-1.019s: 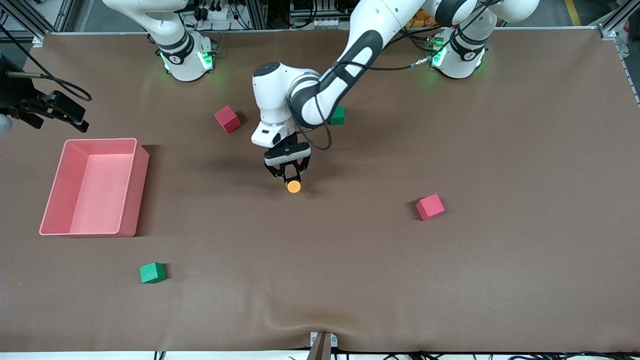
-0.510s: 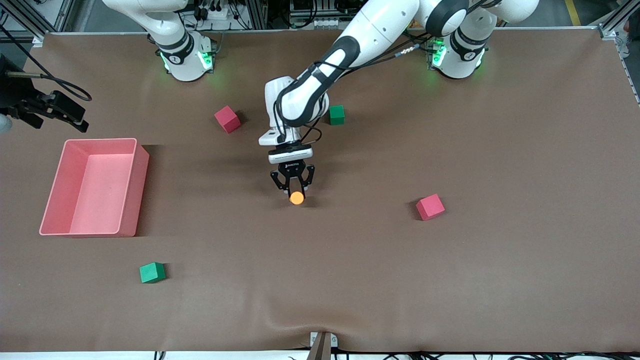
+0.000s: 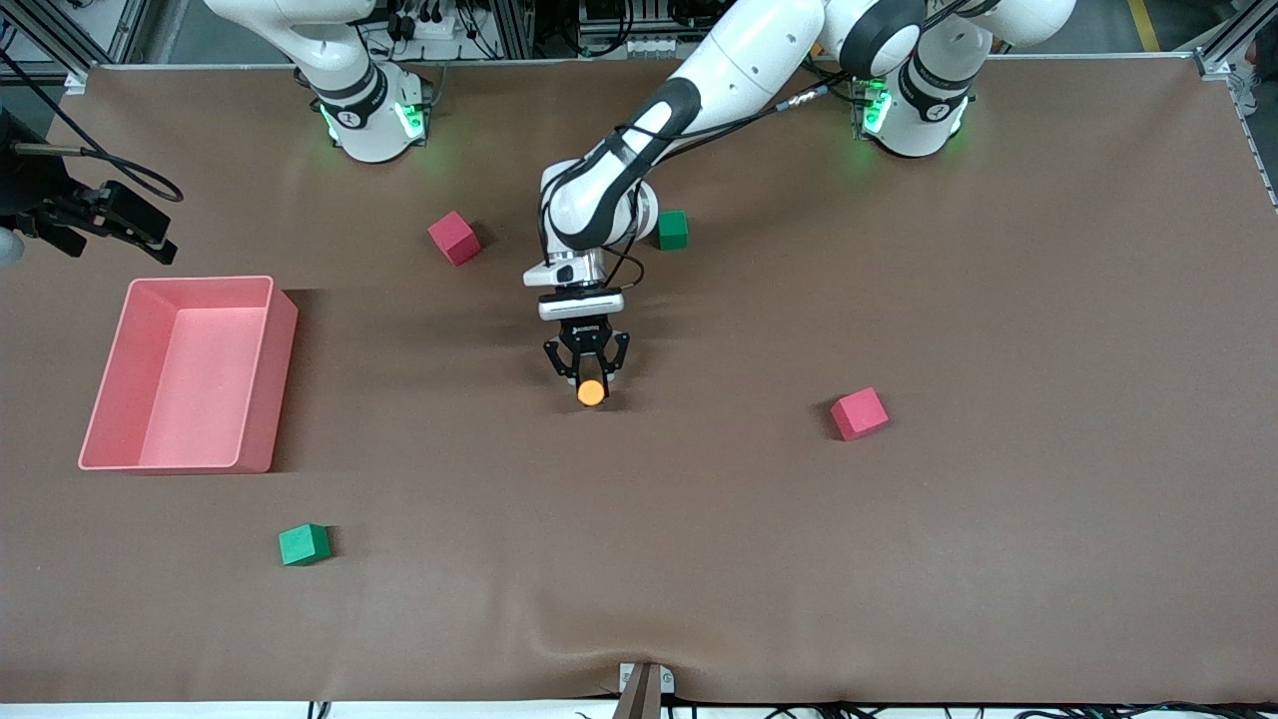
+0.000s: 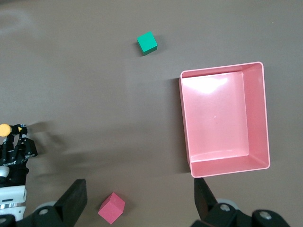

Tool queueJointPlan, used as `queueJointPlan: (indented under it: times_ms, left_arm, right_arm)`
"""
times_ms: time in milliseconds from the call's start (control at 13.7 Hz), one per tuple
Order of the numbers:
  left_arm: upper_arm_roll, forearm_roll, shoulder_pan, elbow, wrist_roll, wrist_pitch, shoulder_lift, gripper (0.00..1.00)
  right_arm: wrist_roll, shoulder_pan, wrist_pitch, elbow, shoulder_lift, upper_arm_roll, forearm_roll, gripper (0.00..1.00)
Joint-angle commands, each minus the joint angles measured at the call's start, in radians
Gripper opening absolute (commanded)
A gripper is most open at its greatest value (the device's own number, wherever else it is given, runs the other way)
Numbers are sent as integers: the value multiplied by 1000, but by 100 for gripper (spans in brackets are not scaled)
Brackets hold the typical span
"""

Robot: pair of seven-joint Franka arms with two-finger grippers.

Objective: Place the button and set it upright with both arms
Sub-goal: 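Lower the button upright onto the table with the left gripper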

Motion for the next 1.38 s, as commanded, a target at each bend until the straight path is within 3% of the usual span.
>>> queueJointPlan:
  times_ms: [0,946,1019,1092,1165,1238,1310]
  left_arm:
    - [7,100,-8,23,-85,-12,27,0]
    - [7,133,-8,22,-130,-13,63,0]
    - [7,131,-8,22,-130,-13,63,6]
    - [5,125,-8,22,-131,-13,62,24]
    - [5,125,-5,22,-130,-13,62,48]
    - [5,125,-5,22,-128,-13,59,90]
    - [5,125,-6,22,-128,-13,57,100]
  right_arm:
    - [-8,2,-19,25,9,-5,14,100]
    - [-10,-1,-19,24,10,-6,14,100]
    - [-10,-1,-19,22,10,-8,14,100]
    - [-10,-1,-19,22,9,-8,14,100]
    - [-10,-2,-19,24,10,-8,14,100]
    - [-10,-2,-17,24,10,-8,14,100]
    - [-10,-1,-19,24,9,-8,14,100]
